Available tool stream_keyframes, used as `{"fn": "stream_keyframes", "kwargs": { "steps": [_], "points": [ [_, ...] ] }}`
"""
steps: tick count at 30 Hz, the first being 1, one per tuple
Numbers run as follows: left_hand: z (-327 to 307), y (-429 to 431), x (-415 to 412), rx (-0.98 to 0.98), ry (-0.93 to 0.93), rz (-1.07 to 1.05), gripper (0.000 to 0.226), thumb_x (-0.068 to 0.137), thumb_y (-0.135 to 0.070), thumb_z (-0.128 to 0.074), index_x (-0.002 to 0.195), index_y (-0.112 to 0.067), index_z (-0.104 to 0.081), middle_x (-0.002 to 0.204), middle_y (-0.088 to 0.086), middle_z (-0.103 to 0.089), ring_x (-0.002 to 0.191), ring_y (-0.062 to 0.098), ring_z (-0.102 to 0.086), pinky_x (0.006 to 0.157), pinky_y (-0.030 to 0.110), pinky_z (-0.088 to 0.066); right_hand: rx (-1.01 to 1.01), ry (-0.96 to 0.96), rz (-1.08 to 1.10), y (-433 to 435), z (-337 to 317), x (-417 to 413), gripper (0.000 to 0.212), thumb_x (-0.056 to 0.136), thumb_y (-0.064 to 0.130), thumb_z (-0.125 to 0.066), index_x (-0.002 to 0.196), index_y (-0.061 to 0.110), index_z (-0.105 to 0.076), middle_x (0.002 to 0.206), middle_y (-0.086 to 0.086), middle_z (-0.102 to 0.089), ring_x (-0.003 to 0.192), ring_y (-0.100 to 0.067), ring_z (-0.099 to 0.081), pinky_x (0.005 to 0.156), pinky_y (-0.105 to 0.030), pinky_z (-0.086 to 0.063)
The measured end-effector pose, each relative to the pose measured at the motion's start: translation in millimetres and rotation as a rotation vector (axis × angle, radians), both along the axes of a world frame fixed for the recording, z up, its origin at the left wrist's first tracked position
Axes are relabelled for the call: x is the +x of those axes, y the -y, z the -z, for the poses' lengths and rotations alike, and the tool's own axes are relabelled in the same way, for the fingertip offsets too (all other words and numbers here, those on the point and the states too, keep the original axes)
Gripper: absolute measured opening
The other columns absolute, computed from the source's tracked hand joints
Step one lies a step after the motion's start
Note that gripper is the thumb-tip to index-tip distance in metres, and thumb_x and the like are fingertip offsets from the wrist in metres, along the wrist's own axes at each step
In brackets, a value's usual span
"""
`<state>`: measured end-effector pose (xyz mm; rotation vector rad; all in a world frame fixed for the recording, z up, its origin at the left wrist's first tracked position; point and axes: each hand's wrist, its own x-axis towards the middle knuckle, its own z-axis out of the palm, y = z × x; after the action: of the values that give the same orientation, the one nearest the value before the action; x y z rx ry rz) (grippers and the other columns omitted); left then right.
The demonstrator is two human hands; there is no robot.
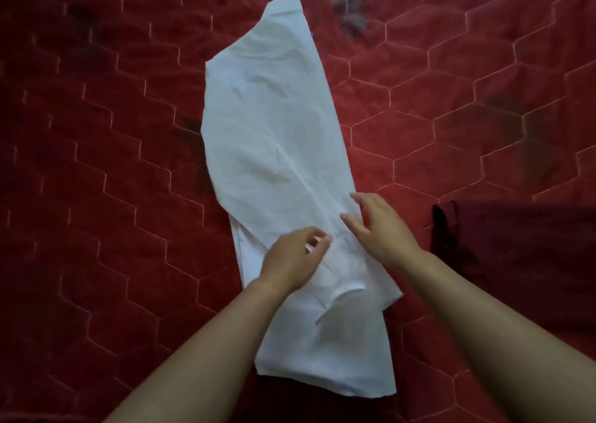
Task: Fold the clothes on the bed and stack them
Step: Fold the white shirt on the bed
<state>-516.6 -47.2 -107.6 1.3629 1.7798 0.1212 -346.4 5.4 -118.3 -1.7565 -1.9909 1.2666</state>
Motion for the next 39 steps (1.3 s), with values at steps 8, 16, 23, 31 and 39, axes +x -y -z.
{"fn": "stream_keyframes", "kwargs": {
  "steps": [8,16,23,31,39],
  "points": [
    [29.6,-33.2,-74.5,0.279,-0.188,-0.577,0.037,0.084,-0.031,-0.063,0.119,-0.021,-0.055,0.125,0.007,-0.042,0.099,0.020,-0.051,0.086,0.025,-0.040,0.163,0.159,-0.011,-7.4,45.1,-62.3,0.064,0.088,0.044,-0.056,0.141,0.017,-0.032,0.134,-0.005,-0.039,0.119,-0.024,-0.041,0.083,-0.036,-0.045],
    [47.0,-9.1,-49.0,0.101,-0.201,-0.641,0.072,0.084,-0.036,-0.062,0.143,-0.032,-0.021,0.126,0.012,-0.029,0.103,0.027,-0.046,0.086,0.027,-0.036,0.222,0.247,0.059,22.5,59.6,-55.9,0.061,0.091,0.043,-0.052,0.144,0.023,-0.030,0.113,-0.006,-0.048,0.084,-0.024,-0.056,0.053,-0.028,-0.035],
    [43.0,17.2,-25.5,0.174,-0.011,-0.535,0.068,0.093,-0.026,-0.053,0.144,-0.041,-0.010,0.146,0.008,-0.033,0.122,0.016,-0.045,0.084,0.018,-0.036,0.131,0.205,0.060,49.3,51.4,-40.9,0.062,0.091,0.041,-0.052,0.145,0.028,-0.025,0.116,-0.002,-0.050,0.082,-0.029,-0.062,0.058,-0.033,-0.040],
    [-0.3,16.4,-21.6,0.362,0.212,-0.445,0.056,0.093,-0.011,-0.051,0.140,-0.034,-0.031,0.136,-0.010,-0.044,0.121,0.000,-0.043,0.098,0.010,-0.037,0.162,-0.072,0.208,70.9,3.3,-28.9,0.061,0.088,0.019,-0.061,0.143,0.022,-0.033,0.097,-0.004,-0.064,0.070,-0.025,-0.062,0.064,-0.026,-0.040],
    [0.7,48.1,-39.3,0.066,0.034,-0.220,0.062,0.090,-0.018,-0.055,0.143,-0.035,-0.027,0.122,0.003,-0.050,0.082,0.009,-0.057,0.082,0.023,-0.045,-0.133,-0.048,0.241,118.4,2.3,-4.8,0.070,0.087,0.035,-0.061,0.145,0.023,-0.024,0.109,-0.001,-0.058,0.094,-0.023,-0.059,0.075,-0.030,-0.043]
  ]
}}
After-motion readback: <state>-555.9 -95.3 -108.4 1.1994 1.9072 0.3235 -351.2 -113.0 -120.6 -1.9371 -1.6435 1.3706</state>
